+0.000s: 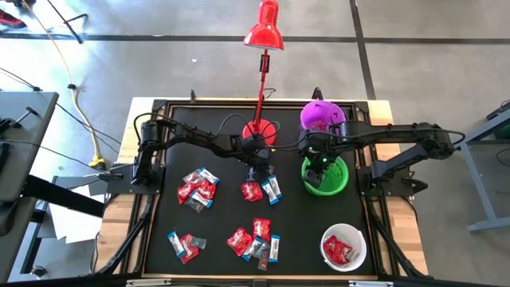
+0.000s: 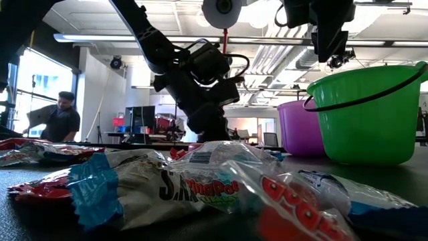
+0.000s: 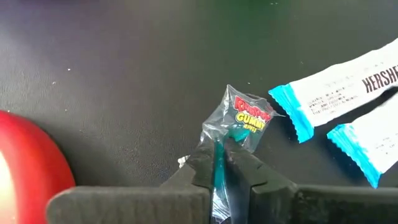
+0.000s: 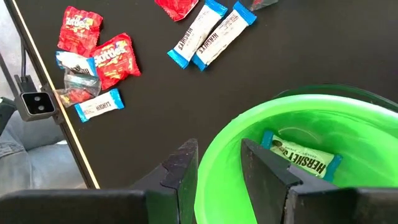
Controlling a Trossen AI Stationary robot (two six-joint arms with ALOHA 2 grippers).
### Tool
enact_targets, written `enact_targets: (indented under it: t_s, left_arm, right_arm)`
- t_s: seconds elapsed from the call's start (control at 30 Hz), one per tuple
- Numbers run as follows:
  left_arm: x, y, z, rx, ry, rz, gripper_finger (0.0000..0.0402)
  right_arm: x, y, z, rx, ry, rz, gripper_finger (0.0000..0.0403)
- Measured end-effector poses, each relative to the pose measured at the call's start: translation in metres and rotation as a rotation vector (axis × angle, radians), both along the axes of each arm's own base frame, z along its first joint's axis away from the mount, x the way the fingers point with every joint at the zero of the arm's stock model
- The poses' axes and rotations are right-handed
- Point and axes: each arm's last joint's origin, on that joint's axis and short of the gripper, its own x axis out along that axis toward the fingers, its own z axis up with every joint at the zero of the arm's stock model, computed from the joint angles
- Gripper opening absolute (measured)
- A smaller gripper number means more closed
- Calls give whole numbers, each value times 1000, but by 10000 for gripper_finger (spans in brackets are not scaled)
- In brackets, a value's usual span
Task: Organize candy in baskets
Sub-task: Put the blue gummy into the violet bucket
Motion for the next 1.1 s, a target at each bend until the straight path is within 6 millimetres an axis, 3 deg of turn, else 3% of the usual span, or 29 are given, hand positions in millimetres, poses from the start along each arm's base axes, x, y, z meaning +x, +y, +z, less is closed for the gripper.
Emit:
enact_targets:
  t_s: [0.27,0.67,0.83,1.1]
  left_arm:
    - [5,2,10,-23,-15,63,2]
    - [25,10,78,95,-166,174,0]
    - [16,15,101,180,-141,267,0]
    - [-9,18,142,223,-154,411,0]
  right_arm:
    - [3,-1,1,-26,-27,-11,116]
    - [15,-16,7,-200,-165,-195,116]
    - [12,-23,13,-291,-196,-268,116]
    - [16,-26,40,-412,-463,-310,116]
